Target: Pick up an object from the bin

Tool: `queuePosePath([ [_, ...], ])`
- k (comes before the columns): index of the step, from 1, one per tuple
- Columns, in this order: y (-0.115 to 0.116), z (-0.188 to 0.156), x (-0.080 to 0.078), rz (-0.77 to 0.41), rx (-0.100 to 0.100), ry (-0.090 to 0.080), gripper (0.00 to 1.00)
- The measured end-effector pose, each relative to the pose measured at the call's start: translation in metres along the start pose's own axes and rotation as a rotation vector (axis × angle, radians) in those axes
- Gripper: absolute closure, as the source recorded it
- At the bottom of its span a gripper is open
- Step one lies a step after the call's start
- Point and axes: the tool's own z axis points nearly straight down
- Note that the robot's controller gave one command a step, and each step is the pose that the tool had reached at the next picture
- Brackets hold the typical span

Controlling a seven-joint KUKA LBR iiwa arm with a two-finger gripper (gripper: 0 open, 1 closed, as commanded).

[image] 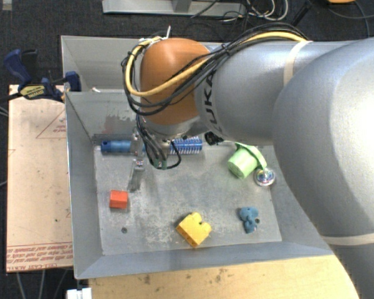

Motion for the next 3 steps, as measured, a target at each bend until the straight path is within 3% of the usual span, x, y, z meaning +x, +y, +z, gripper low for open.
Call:
queuePosePath([
  [1, 0.03, 0.09, 0.061, -0.086, 0.0, 0.003, 0.0],
  [2, 0.017, 0.078, 0.024, -0.031, -0.004, -0.01, 0.0],
  [3, 0.021, 0.087, 0.047, 0.197, -0.002, -0.004, 0.0],
])
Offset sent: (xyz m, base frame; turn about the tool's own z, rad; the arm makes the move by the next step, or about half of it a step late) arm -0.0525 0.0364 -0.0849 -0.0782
